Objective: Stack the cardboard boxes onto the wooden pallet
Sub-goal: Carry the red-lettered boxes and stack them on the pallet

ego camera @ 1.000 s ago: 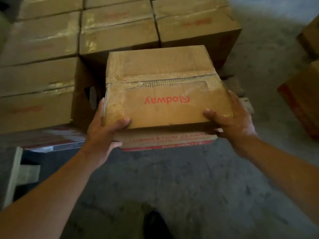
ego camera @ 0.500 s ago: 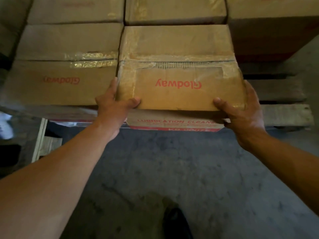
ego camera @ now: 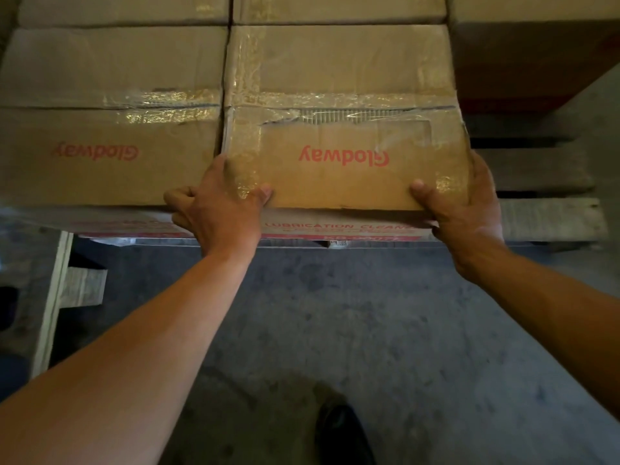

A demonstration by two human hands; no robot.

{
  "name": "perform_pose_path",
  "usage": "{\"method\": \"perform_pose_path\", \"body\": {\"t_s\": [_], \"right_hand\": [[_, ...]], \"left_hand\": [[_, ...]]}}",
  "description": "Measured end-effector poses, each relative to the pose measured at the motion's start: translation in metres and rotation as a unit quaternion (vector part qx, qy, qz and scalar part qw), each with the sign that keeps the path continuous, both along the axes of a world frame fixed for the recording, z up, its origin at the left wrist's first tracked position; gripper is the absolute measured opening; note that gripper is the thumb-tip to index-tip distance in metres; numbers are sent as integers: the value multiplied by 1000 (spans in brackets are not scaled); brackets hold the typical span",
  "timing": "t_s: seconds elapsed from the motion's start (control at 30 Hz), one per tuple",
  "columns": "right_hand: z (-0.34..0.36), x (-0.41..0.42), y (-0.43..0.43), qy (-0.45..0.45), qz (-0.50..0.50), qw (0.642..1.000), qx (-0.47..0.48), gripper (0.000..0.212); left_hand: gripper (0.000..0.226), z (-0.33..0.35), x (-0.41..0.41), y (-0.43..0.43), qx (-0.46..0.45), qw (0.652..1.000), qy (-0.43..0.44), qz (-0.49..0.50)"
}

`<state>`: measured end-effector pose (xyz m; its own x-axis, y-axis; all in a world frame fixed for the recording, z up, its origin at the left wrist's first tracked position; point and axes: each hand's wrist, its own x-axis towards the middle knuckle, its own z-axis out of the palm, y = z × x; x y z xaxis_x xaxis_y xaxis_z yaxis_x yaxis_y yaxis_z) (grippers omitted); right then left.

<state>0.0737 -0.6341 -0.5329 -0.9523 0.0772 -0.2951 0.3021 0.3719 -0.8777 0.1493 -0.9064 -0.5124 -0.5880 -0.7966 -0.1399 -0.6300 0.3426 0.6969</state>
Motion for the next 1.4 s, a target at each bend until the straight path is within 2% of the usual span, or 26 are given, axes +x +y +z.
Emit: {"method": "perform_pose_path", "body": {"t_s": [0.3,0.47,0.53,0.6,0.67,0.77,0.93,1.1,1.23,1.4], "right_hand": [[0,0,2,22,22,998,63,94],[1,-3,4,9,25,997,72,92],[5,-4,6,-7,34,997,70,92],[9,-4,9,-20,52,995,81,89],[12,-4,20,-19,51,994,95,85],[15,-4,49,13,-16,992,126,75],[15,-10,162,28,-80,977,198,66],[21,-32,296,13,-157,963,218,65],[29,-47,421,18,-193,947,256,65],[34,-51,560,-32,-290,922,255,62]], "left_hand": [[65,-6,1,-4,-11,1000,-5,-1],[64,2,-3,-2,-22,998,-50,-9],[65,12,-6,3,-52,994,-90,-19],[67,24,-11,12,-126,984,-108,-58],[63,32,-15,31,-176,974,-60,-131],[55,39,-27,71,-161,962,15,-220],[54,44,-58,185,-154,918,36,-364],[51,43,-107,307,-149,873,21,-463],[58,44,-158,420,-122,849,4,-513],[57,47,-218,572,-123,803,19,-582]]}}
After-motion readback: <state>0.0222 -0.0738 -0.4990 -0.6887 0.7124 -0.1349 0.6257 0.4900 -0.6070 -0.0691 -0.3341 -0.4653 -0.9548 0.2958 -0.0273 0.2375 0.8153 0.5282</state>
